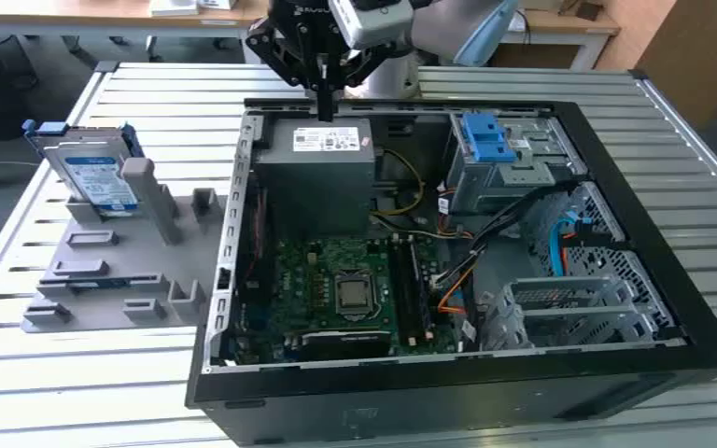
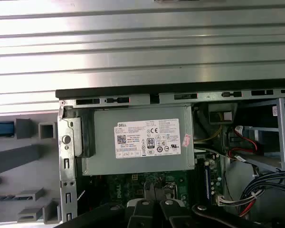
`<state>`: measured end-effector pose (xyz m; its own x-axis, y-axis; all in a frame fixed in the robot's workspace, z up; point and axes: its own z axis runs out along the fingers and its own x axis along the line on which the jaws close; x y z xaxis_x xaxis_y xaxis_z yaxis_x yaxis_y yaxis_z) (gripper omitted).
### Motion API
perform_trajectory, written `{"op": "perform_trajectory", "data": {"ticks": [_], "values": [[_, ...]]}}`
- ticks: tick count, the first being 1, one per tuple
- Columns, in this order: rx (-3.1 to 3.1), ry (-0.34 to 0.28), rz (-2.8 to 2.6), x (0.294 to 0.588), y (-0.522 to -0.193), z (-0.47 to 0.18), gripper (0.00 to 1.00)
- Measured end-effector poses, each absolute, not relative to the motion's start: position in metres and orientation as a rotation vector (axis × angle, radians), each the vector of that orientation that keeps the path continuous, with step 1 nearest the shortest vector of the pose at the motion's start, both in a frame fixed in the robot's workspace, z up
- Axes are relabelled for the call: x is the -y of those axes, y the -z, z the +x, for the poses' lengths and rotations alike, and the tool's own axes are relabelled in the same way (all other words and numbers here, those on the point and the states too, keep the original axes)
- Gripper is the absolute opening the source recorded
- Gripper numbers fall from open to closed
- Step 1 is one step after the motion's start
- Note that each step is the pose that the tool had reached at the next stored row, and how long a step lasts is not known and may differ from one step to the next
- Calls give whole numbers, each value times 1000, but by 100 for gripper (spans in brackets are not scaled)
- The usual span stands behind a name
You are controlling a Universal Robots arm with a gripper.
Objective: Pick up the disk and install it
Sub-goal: 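Reach for the disk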
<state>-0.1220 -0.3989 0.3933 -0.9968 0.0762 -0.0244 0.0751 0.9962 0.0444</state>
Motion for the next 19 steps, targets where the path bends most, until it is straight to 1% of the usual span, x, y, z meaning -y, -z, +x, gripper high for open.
{"op": "perform_trajectory", "data": {"ticks": [19], "values": [[-3113,-68,118,399,-393,-128,11]]}}
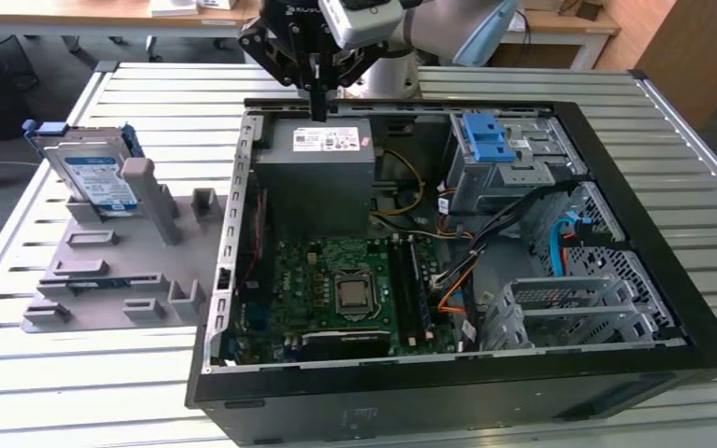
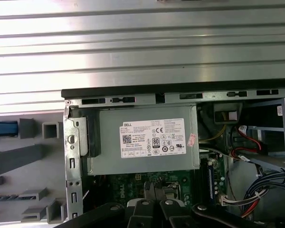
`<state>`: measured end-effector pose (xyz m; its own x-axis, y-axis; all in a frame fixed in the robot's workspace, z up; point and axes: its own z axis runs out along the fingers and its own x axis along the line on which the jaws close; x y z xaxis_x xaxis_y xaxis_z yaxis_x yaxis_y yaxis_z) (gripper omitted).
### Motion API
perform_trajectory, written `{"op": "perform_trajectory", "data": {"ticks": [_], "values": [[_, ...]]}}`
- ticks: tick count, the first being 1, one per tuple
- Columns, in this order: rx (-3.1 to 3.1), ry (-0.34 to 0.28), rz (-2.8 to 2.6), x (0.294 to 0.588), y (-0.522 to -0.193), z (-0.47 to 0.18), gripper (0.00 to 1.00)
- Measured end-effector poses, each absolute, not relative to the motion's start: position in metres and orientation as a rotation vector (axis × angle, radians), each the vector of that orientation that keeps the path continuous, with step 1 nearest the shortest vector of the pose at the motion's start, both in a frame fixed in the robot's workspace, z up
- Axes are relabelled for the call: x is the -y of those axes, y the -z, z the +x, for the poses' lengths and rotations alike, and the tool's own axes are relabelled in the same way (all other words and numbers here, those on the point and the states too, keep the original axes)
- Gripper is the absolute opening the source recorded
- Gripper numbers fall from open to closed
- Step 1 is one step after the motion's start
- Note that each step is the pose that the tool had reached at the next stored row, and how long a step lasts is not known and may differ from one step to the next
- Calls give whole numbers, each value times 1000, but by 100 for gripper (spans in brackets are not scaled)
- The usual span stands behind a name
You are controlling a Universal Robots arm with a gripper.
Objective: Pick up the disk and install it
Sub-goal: 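Reach for the disk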
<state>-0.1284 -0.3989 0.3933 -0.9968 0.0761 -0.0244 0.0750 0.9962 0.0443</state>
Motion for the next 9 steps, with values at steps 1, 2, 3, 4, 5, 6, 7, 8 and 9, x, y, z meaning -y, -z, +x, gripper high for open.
{"op": "perform_trajectory", "data": {"ticks": [1,2,3,4,5,6,7,8,9], "values": [[-3112,-68,118,399,-393,-129,11],[-3112,-68,118,399,-393,-129,11],[-3112,-68,118,399,-393,-129,11],[-3112,-68,118,399,-393,-129,11],[-3112,-68,118,399,-393,-129,11],[-3112,-68,118,399,-393,-130,11],[-3112,-68,118,399,-393,-130,11],[-3113,-68,118,399,-393,-130,11],[-3113,-68,118,399,-393,-131,11]]}}
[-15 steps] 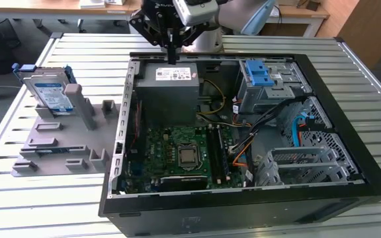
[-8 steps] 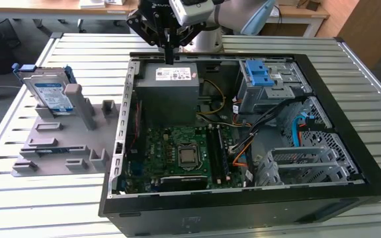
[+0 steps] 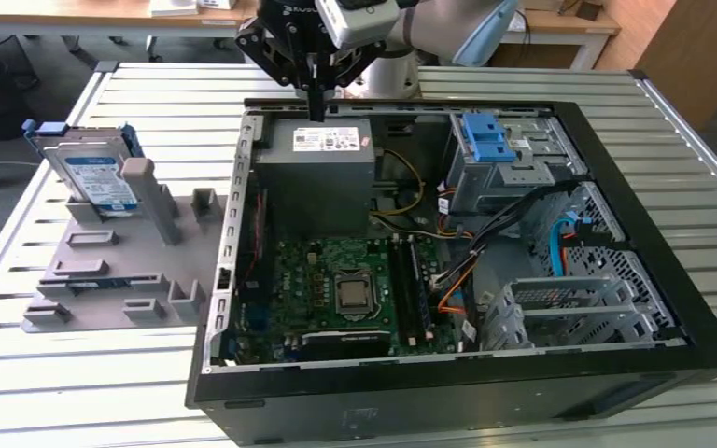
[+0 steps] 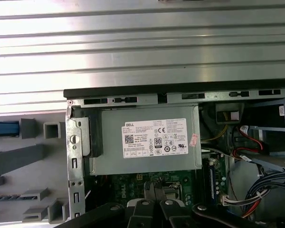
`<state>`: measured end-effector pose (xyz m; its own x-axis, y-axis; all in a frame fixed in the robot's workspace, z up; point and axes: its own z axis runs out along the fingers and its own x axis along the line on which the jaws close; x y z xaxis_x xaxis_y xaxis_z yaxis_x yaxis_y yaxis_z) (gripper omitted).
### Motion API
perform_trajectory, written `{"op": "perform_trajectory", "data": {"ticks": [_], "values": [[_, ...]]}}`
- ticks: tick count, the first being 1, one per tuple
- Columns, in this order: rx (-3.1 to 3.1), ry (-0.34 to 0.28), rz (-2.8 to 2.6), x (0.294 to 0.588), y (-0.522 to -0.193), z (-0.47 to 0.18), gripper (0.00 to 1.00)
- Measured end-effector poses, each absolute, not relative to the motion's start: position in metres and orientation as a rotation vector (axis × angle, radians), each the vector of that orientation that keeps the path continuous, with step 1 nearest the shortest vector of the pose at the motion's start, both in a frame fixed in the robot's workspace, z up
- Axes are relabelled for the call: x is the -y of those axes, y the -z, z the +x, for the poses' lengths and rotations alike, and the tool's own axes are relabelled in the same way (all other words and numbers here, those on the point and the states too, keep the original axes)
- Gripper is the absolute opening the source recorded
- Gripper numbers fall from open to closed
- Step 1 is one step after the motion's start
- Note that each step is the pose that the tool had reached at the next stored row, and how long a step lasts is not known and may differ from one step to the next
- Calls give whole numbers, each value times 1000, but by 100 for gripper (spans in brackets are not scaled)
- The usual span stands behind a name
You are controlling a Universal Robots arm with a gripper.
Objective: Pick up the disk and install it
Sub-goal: 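Reach for the disk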
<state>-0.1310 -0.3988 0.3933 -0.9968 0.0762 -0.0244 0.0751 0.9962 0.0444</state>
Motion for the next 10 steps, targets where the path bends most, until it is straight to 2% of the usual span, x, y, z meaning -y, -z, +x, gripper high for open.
{"op": "perform_trajectory", "data": {"ticks": [10], "values": [[-3112,-68,118,397,-393,-135,11]]}}
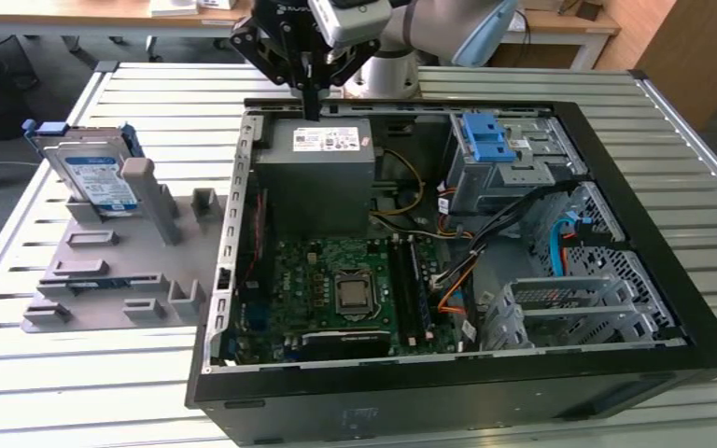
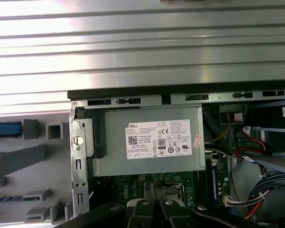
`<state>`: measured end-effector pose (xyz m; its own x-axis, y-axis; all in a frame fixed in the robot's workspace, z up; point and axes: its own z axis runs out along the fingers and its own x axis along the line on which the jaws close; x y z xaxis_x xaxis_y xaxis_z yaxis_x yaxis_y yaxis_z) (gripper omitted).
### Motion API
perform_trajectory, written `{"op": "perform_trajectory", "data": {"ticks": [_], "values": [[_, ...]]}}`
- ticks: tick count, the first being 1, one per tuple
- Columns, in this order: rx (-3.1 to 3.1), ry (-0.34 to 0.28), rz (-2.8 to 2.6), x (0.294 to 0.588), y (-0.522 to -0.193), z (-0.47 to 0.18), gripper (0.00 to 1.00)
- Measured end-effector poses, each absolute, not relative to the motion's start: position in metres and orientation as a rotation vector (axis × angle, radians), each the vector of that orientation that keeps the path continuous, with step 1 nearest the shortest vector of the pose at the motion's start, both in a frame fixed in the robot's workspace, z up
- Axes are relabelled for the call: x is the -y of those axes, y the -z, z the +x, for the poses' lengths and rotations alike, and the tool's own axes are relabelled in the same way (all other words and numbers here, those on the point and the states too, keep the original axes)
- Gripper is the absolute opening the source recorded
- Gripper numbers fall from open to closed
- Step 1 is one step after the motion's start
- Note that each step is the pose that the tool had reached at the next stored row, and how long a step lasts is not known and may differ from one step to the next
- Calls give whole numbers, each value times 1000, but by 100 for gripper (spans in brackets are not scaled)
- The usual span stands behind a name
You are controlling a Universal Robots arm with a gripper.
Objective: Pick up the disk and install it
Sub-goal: 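Reach for the disk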
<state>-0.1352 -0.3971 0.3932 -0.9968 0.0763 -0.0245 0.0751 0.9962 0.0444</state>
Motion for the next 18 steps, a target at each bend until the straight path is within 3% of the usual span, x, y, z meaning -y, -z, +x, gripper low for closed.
{"op": "perform_trajectory", "data": {"ticks": [18], "values": [[-3113,-68,118,389,-393,-155,11]]}}
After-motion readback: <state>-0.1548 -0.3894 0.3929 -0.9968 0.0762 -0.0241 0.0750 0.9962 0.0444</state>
